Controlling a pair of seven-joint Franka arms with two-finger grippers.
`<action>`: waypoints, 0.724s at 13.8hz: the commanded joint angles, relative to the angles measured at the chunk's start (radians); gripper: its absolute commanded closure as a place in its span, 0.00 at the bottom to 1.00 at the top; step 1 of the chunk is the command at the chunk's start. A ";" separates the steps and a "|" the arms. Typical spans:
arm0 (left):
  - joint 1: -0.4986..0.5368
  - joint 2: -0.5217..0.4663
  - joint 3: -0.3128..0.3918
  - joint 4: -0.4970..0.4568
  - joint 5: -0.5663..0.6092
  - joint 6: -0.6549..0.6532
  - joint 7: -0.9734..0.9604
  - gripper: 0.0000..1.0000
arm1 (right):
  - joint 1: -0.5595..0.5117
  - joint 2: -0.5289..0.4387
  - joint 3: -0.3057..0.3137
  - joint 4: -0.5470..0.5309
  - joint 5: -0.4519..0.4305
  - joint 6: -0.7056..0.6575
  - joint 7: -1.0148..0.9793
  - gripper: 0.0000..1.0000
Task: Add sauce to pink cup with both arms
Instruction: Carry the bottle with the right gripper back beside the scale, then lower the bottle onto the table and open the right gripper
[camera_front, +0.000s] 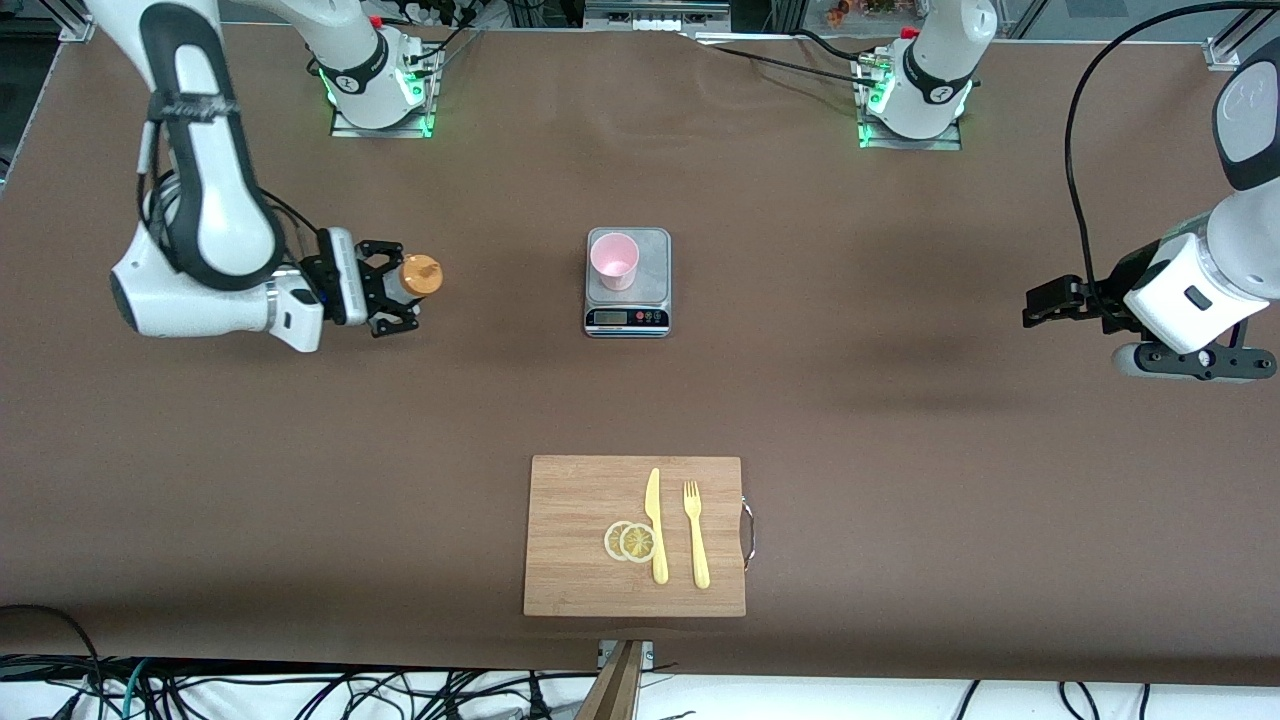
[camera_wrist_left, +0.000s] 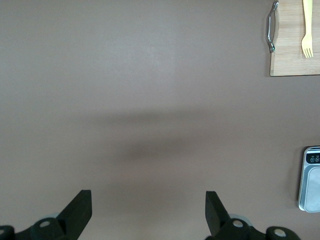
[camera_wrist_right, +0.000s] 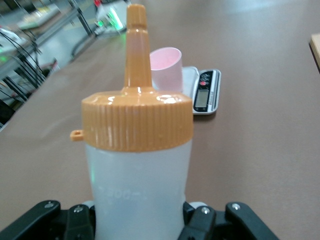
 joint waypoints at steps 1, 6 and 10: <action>0.003 0.012 0.003 0.032 -0.025 -0.019 0.020 0.00 | -0.093 0.105 0.009 0.038 0.070 -0.132 -0.167 0.96; 0.003 0.012 0.003 0.030 -0.025 -0.019 0.020 0.00 | -0.237 0.341 0.018 0.187 0.139 -0.350 -0.415 0.96; 0.003 0.012 0.003 0.032 -0.025 -0.019 0.020 0.00 | -0.283 0.493 0.023 0.315 0.242 -0.467 -0.555 0.96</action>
